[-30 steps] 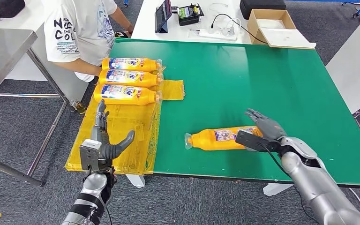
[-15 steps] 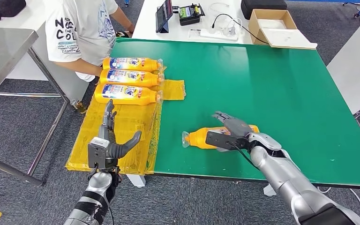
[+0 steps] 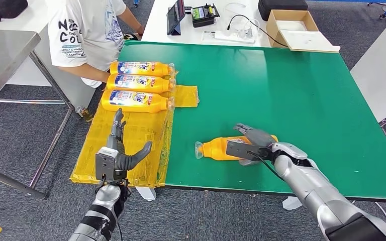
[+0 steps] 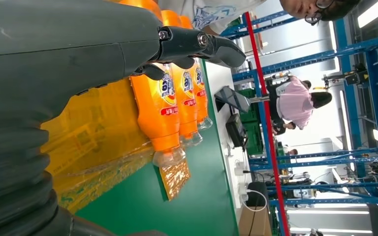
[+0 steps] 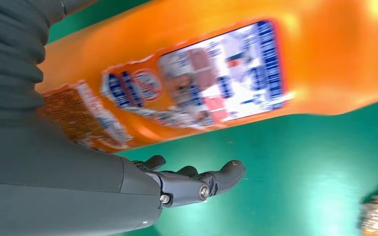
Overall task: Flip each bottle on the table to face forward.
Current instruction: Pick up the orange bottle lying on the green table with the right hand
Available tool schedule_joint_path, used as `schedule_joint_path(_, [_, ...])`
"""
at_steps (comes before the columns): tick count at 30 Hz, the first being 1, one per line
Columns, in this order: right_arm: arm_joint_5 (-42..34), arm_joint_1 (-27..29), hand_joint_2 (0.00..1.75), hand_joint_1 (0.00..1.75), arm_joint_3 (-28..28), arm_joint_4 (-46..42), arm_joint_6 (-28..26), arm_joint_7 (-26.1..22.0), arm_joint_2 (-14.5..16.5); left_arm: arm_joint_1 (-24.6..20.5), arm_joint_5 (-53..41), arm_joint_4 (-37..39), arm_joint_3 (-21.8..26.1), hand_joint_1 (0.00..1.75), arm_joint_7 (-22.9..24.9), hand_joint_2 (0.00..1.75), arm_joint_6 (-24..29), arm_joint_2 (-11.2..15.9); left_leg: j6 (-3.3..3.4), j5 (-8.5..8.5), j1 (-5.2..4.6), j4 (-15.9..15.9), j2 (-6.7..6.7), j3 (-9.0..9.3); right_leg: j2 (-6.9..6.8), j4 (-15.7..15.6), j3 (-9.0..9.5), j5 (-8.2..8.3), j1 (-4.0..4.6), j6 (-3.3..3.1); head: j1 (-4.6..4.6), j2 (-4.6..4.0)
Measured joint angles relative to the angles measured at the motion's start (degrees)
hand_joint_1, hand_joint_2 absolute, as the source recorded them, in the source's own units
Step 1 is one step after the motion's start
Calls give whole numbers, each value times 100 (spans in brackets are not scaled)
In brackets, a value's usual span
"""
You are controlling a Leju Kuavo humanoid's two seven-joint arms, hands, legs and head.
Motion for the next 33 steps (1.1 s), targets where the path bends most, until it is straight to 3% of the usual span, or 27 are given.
schedule_joint_path(9, [-60,-24,175,0,117,2,-11,114,-187,2,0,8,0,0,32,175,-1,20,0,0,0,0,0,1,0,0,0,0,1,0,1,0])
schedule_joint_path(21, [-84,-23,175,2,285,7,30,163,-215,2,0,35,-7,0,49,175,-10,27,0,0,0,0,1,2,0,0,0,0,1,0,1,0])
schedule_joint_path(22, [-84,-23,175,12,302,10,31,165,-213,2,0,38,-9,0,49,175,-10,27,0,0,0,0,1,2,0,0,1,0,1,0,1,0])
schedule_joint_path(23, [-85,-23,175,32,319,15,33,166,-211,1,1,41,-13,0,50,175,-10,27,0,0,0,0,1,3,1,0,1,0,1,0,1,0])
schedule_joint_path(25, [-92,-23,175,99,351,31,33,166,-202,1,5,52,-21,0,49,175,-10,27,0,0,0,0,1,4,1,0,1,0,1,0,1,0])
schedule_joint_path(26, [-96,-24,175,125,367,41,32,166,-194,1,7,60,-27,0,49,175,-10,27,0,0,0,0,2,5,1,0,1,0,1,0,1,0])
schedule_joint_path(27, [-98,-25,175,141,382,51,30,166,-187,1,11,68,-34,0,48,175,-10,27,0,0,0,0,2,6,1,0,2,0,1,0,1,0])
schedule_joint_path(31, [-107,-47,175,175,435,108,27,166,-159,-1,42,90,-45,0,49,175,-9,27,0,0,1,0,3,10,2,0,5,0,2,0,1,0])
schedule_joint_path(33, [-120,-60,175,175,455,135,32,166,-154,-2,49,101,-45,0,48,175,-7,27,0,0,1,0,3,11,2,0,7,0,2,0,2,0])
